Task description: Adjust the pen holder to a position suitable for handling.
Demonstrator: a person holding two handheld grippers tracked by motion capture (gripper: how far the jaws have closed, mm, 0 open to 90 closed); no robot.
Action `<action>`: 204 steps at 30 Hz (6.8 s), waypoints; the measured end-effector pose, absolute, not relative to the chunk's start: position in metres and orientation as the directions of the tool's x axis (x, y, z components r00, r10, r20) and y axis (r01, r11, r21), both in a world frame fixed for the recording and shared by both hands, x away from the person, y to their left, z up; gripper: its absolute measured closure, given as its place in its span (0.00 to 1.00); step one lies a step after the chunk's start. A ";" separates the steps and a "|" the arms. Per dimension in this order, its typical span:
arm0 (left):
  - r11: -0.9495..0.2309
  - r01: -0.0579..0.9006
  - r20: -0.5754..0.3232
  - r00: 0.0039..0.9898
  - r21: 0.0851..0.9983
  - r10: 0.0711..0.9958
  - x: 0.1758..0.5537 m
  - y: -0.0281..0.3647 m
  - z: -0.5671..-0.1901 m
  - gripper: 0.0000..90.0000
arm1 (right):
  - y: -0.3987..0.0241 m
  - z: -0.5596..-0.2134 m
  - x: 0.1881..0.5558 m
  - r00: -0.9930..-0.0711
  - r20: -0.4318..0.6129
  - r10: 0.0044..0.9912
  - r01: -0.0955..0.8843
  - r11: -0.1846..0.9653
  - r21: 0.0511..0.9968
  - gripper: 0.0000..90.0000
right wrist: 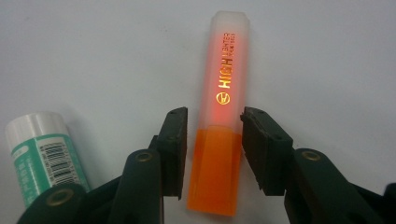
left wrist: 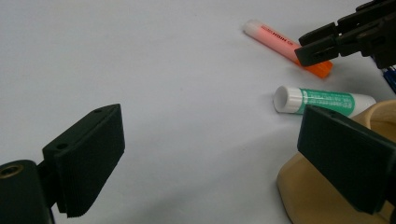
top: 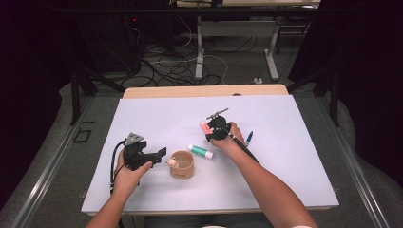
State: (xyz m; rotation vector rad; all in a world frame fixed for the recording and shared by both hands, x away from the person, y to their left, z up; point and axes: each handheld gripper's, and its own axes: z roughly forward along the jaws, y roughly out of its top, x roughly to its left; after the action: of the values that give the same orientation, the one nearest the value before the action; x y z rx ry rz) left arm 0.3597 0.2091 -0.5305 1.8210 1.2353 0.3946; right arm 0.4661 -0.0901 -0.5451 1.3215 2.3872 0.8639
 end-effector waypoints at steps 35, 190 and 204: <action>-0.126 0.594 -0.207 0.460 0.794 0.863 0.360 0.208 -0.533 0.11 | -0.090 -0.549 0.469 -0.500 0.051 0.865 0.686 0.359 0.632 0.74; -0.827 0.081 0.132 0.974 0.556 0.184 0.427 0.083 -0.459 0.77 | -0.080 -0.492 0.353 -0.222 -0.875 -0.431 -0.594 0.771 -0.230 0.74; -0.833 0.067 0.129 0.978 0.550 0.164 0.426 0.086 -0.457 0.80 | -0.078 -0.490 0.354 -0.235 -0.877 -0.419 -0.600 0.772 -0.209 0.74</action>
State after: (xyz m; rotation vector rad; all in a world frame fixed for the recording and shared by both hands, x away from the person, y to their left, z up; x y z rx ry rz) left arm 0.4264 0.0861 -0.4569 2.5529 0.1625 0.2292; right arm 0.3539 -0.0783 -0.4904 -0.7803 1.8682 0.2054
